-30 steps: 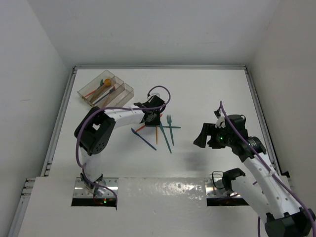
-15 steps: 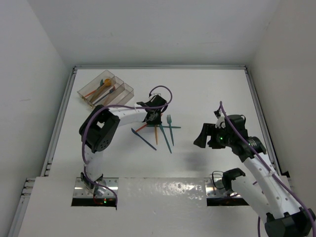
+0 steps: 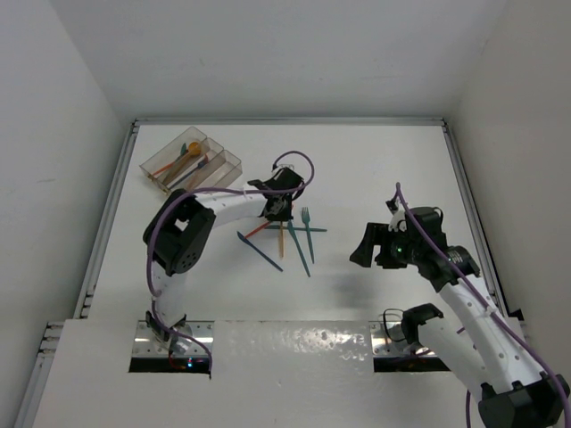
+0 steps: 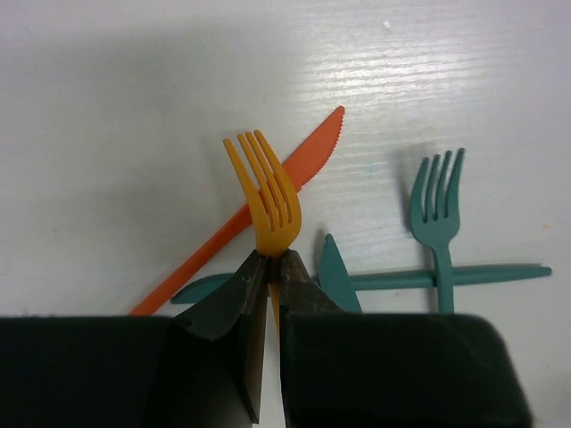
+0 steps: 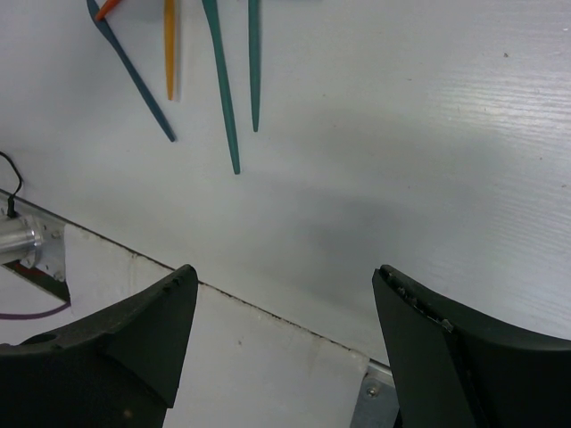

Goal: Sort the eating utensils into containers

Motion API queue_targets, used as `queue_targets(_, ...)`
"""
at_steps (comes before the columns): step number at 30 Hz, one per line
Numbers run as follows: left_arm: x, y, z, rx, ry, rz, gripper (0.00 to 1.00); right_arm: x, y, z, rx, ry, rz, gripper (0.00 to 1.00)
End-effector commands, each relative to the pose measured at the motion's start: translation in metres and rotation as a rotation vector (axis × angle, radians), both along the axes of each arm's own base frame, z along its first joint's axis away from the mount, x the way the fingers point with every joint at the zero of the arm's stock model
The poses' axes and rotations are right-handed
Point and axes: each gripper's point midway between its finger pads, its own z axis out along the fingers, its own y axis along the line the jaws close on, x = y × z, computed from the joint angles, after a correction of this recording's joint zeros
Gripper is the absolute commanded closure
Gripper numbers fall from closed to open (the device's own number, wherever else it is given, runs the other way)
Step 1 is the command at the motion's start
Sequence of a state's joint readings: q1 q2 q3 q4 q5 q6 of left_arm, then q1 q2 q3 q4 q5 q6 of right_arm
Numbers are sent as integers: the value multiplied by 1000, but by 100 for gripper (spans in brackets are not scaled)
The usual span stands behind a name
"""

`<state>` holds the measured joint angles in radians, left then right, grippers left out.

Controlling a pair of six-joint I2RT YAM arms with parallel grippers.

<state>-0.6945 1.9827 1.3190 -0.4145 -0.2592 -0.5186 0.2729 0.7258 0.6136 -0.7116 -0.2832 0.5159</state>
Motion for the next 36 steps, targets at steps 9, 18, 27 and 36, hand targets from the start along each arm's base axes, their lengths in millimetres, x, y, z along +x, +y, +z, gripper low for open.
queue_targets(9, 83, 92, 192, 155, -456, -261, 100, 16, 4, 5, 4, -44, 8, 21)
queue_targets(18, 148, 242, 214, 527, -574, -331, 100, 26, 9, 2, 11, -27, 7, 21)
queue_targets(27, 191, 286, 146, 677, -441, -473, 100, 30, 8, -7, -20, 40, 2, 21)
queue_targets(36, 206, 289, 107, 642, -401, -500, 89, 35, 8, -9, -33, 71, -3, 21)
